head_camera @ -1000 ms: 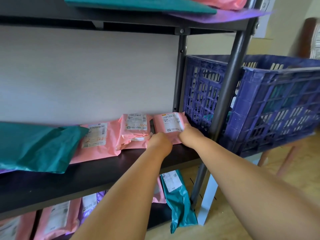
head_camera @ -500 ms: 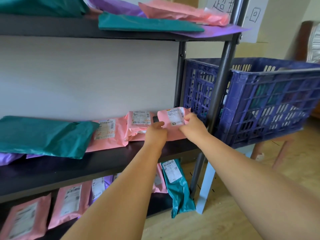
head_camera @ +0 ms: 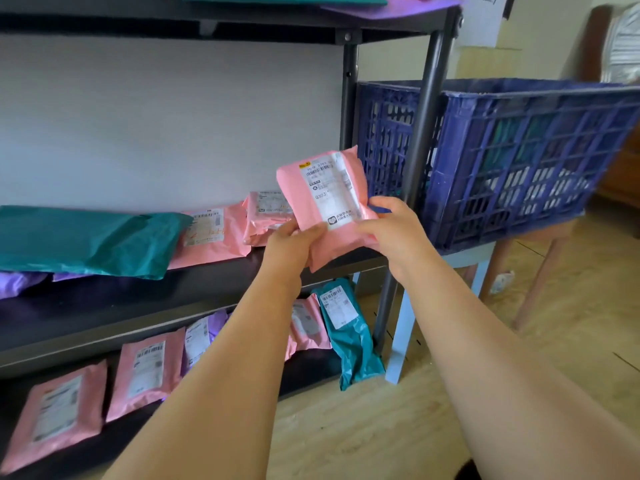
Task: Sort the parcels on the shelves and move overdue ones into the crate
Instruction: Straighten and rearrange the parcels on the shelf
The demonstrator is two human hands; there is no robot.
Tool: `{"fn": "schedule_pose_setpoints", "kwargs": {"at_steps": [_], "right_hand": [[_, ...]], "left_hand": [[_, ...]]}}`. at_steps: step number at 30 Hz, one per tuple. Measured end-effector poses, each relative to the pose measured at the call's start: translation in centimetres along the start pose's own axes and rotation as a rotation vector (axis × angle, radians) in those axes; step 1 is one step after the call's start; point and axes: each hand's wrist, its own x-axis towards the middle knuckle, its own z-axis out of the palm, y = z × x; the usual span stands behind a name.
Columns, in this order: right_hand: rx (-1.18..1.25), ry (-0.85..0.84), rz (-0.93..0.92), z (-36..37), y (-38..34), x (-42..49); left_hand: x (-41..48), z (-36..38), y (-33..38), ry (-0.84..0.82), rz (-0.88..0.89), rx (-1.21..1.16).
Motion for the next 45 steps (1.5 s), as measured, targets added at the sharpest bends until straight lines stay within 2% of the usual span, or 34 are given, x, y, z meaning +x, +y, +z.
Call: {"fn": "schedule_pose_setpoints", "kwargs": {"at_steps": [3,7,13,23,32,35,40,45], "right_hand": [[0.108,-0.068,0.067,-0.2,0.2,0.4],[0.194,-0.173,0.173,-0.1,1.0,1.2],[-0.063,-0.326,0.099,-0.4,1.6,1.2],[-0.072,-0.247,0.057,0.1,2.0,0.8],[-0.079,-0.238,0.217,0.5,2.9,0.4],[0.044,-0.242,0.267,0.7,3.0,0.3],[0.281,-0.140,0.222,1.0,3.4,1.1],[0.326,0.076,0.215,1.5,4.1,2.9]], "left_hand": [[0.9,-0.5,0.0,-0.079,-0.016,-0.104],[2.1,-1.3,0.1,-0.096,0.035,-0.079],[1.9,-3.1,-0.6,-0.089,0.065,-0.019],[1.0,-3.8,-0.6,-0.121,0.046,-0.029],[1.9,-2.9,-1.1,0.059,0.069,-0.070],[2.1,-2.3,-1.2,0.089,0.084,-0.084],[2.3,-0.7,-1.1,0.096,0.207,0.210],[2.7,-0.2,-1.6,0.060,0.322,0.454]]}}
